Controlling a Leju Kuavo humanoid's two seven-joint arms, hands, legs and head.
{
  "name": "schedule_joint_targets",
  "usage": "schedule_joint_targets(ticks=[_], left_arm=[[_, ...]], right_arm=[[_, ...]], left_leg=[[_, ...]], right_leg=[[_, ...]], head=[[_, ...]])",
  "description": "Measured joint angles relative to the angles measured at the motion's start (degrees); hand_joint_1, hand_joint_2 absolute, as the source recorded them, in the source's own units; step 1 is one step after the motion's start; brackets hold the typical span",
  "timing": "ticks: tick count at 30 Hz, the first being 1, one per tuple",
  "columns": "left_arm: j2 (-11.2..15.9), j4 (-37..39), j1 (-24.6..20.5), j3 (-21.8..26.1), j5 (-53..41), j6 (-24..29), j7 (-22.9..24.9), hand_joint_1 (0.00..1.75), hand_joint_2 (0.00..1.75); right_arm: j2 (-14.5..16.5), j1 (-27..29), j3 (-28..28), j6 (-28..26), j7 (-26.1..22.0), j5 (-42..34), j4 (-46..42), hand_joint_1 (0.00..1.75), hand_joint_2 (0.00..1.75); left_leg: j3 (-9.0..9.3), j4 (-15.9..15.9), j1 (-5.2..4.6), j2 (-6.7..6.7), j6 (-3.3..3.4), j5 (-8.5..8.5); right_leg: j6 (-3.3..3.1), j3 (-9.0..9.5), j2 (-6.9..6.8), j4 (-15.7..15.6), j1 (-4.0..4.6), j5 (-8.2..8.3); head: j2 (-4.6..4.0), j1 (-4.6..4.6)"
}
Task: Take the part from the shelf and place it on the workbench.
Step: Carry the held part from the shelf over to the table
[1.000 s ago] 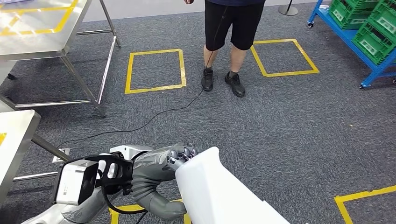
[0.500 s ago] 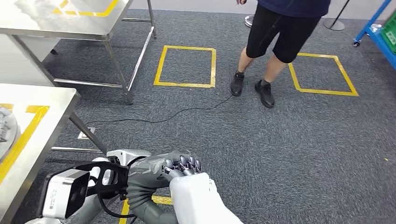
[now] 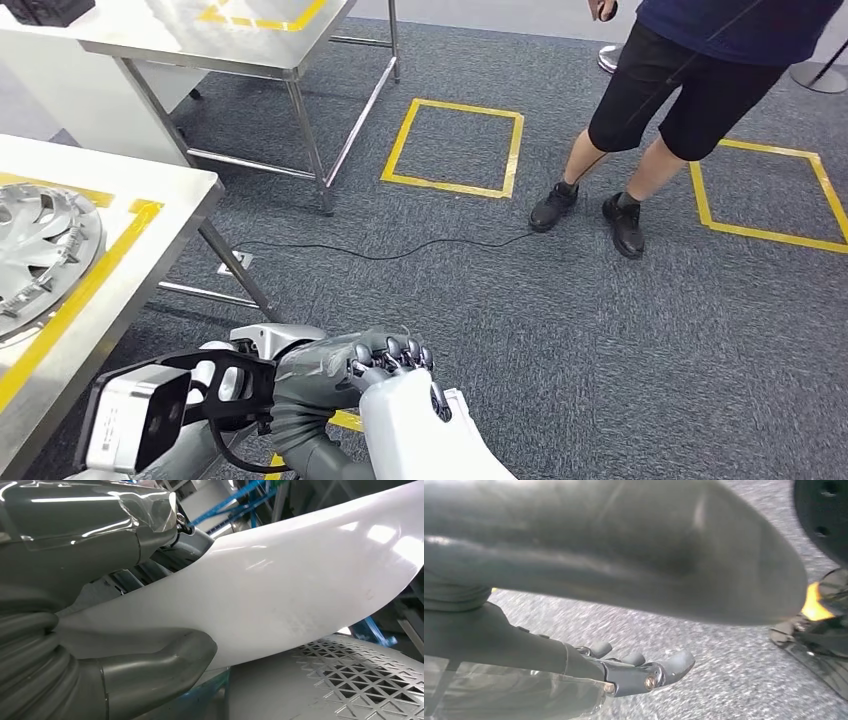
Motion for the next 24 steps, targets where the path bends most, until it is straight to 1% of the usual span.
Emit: schedule_joint_targets(ticks=[1, 2, 3, 4, 5, 6, 7, 8, 9, 10, 11, 12, 13, 14, 15, 16, 17, 18, 19, 20, 21, 22, 23, 24], left_arm=[[0.08, 0.0, 0.12, 0.05, 0.1, 0.02, -0.09, 1.75, 1.75], [0.16, 0.0, 0.26, 0.14, 0.17, 0.02, -0.19, 1.75, 1.75], [0.24, 0.0, 0.41, 0.28, 0.19, 0.02, -0.32, 1.75, 1.75], [0.3, -0.02, 0.53, 0.5, 0.17, 0.02, -0.45, 1.75, 1.75], [0.34, -0.06, 0.61, 0.77, 0.09, 0.02, -0.6, 1.75, 1.75], [0.39, -0.14, 0.68, 1.11, -0.09, 0.02, -0.77, 1.75, 1.75], [0.45, -0.23, 0.75, 1.45, -0.33, 0.02, -0.95, 1.75, 1.75], [0.55, -0.32, 0.89, 1.8, -0.64, 0.02, -1.13, 1.75, 1.75], [0.68, -0.39, 1.13, 2.15, -0.97, 0.02, -1.28, 1.75, 1.75], [0.84, -0.49, 1.46, 2.5, -1.27, 0.02, -1.42, 1.75, 1.75], [1.0, -0.58, 1.78, 2.83, -1.5, -0.03, -1.55, 1.75, 1.75], [1.1, -0.67, 1.98, 3.08, -1.65, -0.09, -1.65, 1.75, 1.75], [1.16, -0.77, 2.13, 3.27, -1.74, -0.19, -1.73, 1.75, 1.75], [1.21, -0.8, 2.24, 3.38, -1.76, -0.29, -1.76, 1.75, 1.75], [1.24, -0.83, 2.42, 3.45, -1.76, -0.38, -1.75, 1.75, 1.75], [1.31, -0.85, 2.67, 3.49, -1.76, -0.44, -1.69, 1.75, 1.75], [1.41, -0.85, 2.88, 3.51, -1.76, -0.52, -1.57, 1.75, 1.75], [1.51, -0.85, 3.0, 3.51, -1.73, -0.63, -1.47, 1.75, 1.75], [1.6, -0.85, 3.03, 3.51, -1.68, -0.72, -1.38, 1.75, 1.75], [1.66, -0.85, 3.0, 3.5, -1.58, -0.8, -1.32, 1.75, 1.75], [1.73, -0.85, 2.97, 3.48, -1.38, -0.85, -1.28, 1.75, 1.75], [1.79, -0.86, 2.91, 3.44, -1.15, -0.86, -1.17, 1.75, 1.75], [1.86, -0.86, 2.83, 3.37, -0.89, -0.85, -1.02, 1.75, 1.75], [1.94, -0.87, 2.76, 3.3, -0.64, -0.8, -0.83, 1.75, 1.75]], right_arm=[[-0.05, 0.03, 0.09, 0.0, -0.04, 0.07, 0.02, 0.0, 0.0], [-0.09, 0.03, 0.14, 0.0, -0.1, 0.04, 0.03, 0.0, 0.0], [-0.13, -0.02, 0.14, -0.02, -0.2, -0.19, 0.04, 0.0, 0.0], [-0.14, -0.07, 0.06, -0.07, -0.33, -0.74, 0.04, 0.0, 0.0], [-0.14, -0.1, -0.17, -0.17, -0.44, -1.67, 0.04, 0.0, 0.0], [-0.13, -0.1, -0.58, -0.32, -0.53, -2.94, 0.04, 0.0, 0.0], [-0.14, -0.09, -1.22, -0.51, -0.58, -4.51, 0.05, 0.0, 0.0], [-0.16, -0.12, -2.04, -0.79, -0.59, -6.32, 0.07, 0.0, 0.0], [-0.18, -0.21, -3.09, -1.12, -0.56, -8.32, 0.08, 0.0, 0.0], [-0.24, -0.34, -4.35, -1.46, -0.54, -10.49, 0.08, 0.0, 0.0], [-0.26, -0.46, -5.77, -1.77, -0.51, -12.89, 0.08, 0.0, 0.0], [-0.3, -0.52, -7.38, -1.97, -0.49, -15.43, 0.09, 0.0, 0.0], [-0.35, -0.48, -9.22, -2.11, -0.47, -18.21, 0.11, 0.0, 0.0], [-0.4, -0.38, -11.2, -2.21, -0.4, -21.15, 0.14, 0.0, 0.0], [-0.43, -0.25, -13.39, -2.2, -0.29, -24.21, 0.18, 0.0, 0.0], [-0.4, -0.16, -15.72, -2.07, -0.15, -27.31, 0.23, 0.0, 0.0], [-0.31, -0.14, -17.99, -1.78, -0.02, -30.19, 0.27, 0.0, 0.0], [-0.17, -0.17, -20.27, -1.34, 0.11, -32.9, 0.3, 0.0, 0.0], [-0.01, -0.25, -22.36, -0.86, 0.22, -35.06, 0.32, 0.0, 0.0], [0.18, -0.32, -24.27, -0.32, 0.33, -36.81, 0.33, 0.0, 0.0], [0.43, -0.38, -26.01, 0.24, 0.43, -38.3, 0.34, 0.0, 0.0], [0.7, -0.43, -27.51, 0.75, 0.53, -39.49, 0.34, 0.0, 0.0], [1.01, -0.51, -28.88, 1.25, 0.73, -40.57, 0.26, 0.0, 0.0], [1.35, -0.57, -30.04, 1.7, 0.99, -41.42, 0.1, 0.0, 0.0]], left_leg=[[-1.61, 2.94, 0.07, 0.25, -0.05, -0.85], [-2.31, 3.97, 0.1, 0.35, -0.03, -0.68], [-1.7, 2.5, 0.07, 0.55, 0.11, 0.56], [0.03, -0.93, -0.07, 1.15, 0.42, 2.45], [2.33, -5.31, -0.39, 2.62, 0.92, 4.25], [4.3, -9.04, -0.74, 4.06, 1.42, 5.49], [5.54, -11.44, -1.1, 5.12, 1.87, 6.07], [6.02, -12.52, -1.39, 5.6, 2.19, 6.12], [5.95, -12.66, -1.51, 4.99, 2.36, 6.11], [6.28, -13.03, -1.37, 4.17, 2.58, 6.4], [6.67, -13.57, -1.18, 3.43, 2.73, 6.75], [7.06, -14.08, -0.93, 2.71, 2.96, 7.16], [7.43, -14.53, -0.65, 1.97, 3.14, 7.55], [7.41, -14.68, -0.56, 1.22, 3.22, 7.7], [7.37, -14.67, -0.47, 0.4, 3.32, 7.78], [7.34, -14.66, -0.38, -0.51, 3.3, 7.8], [7.35, -14.62, -0.27, -1.44, 3.21, 7.79], [7.38, -14.55, -0.11, -2.35, 3.05, 7.76], [7.4, -14.38, 0.11, -3.24, 2.78, 7.68], [7.32, -14.06, 0.32, -4.1, 2.4, 7.5], [7.12, -13.59, 0.41, -4.9, 1.9, 7.22], [6.88, -13.14, 0.46, -5.59, 1.4, 6.98], [6.61, -12.83, 0.48, -6.14, 0.98, 6.81], [6.41, -12.7, 0.52, -6.59, 0.67, 6.76]], right_leg=[[-0.12, 0.04, -0.75, 0.0, 0.15, -0.09], [-0.23, 0.09, -1.51, 0.01, 0.29, -0.19], [-0.3, 0.21, -2.26, 0.01, 0.43, -0.3], [-0.36, 0.4, -2.97, 0.01, 0.57, -0.43], [-0.38, 0.63, -3.64, 0.0, 0.72, -0.59], [-0.28, 0.84, -4.26, 0.0, 0.97, -0.77], [-0.14, 0.98, -4.85, 0.0, 1.11, -0.91], [0.06, 1.1, -5.48, -0.02, 1.19, -1.05], [0.25, 1.22, -6.16, -0.09, 1.25, -1.13], [0.43, 1.33, -6.54, -0.11, 1.18, -1.25], [0.63, 1.36, -5.86, 0.12, 1.06, -1.49], [0.73, 1.0, -4.43, 1.06, 0.92, -2.06], [0.76, 0.01, -2.55, 3.19, 0.76, -3.09], [0.7, -1.56, -0.76, 6.41, 0.57, -4.42], [0.7, -3.56, 0.16, 10.32, 0.43, -5.82], [0.86, -5.39, 0.51, 13.72, 0.25, -6.77], [1.28, -6.46, 0.62, 15.41, -0.01, -6.92], [1.92, -6.48, 0.69, 14.89, -0.32, -6.16], [2.7, -5.4, 0.92, 12.13, -0.71, -4.63], [3.53, -3.64, 1.8, 7.99, -1.22, -2.83], [3.91, -1.99, 2.74, 4.41, -1.47, -1.45], [3.86, -0.83, 3.44, 1.96, -1.62, -0.6], [3.47, -0.26, 3.88, 0.85, -1.59, -0.3], [2.81, -0.18, 3.53, 0.94, -1.3, -0.39]], head=[[0.0, 0.01], [0.0, 0.0], [0.0, 0.0], [0.0, -0.02], [0.0, 0.0], [0.0, 0.04], [0.0, 0.04], [0.0, 0.07], [0.0, 0.06], [0.0, 0.04], [0.0, 0.09], [0.0, 0.1], [0.0, 0.21], [0.0, 0.31], [0.0, 0.37], [0.0, 0.45], [0.0, 0.45], [0.0, 0.45], [0.0, 0.45], [0.0, 0.49], [0.0, 0.67], [0.0, 0.8], [0.0, 0.95], [0.0, 1.08]])
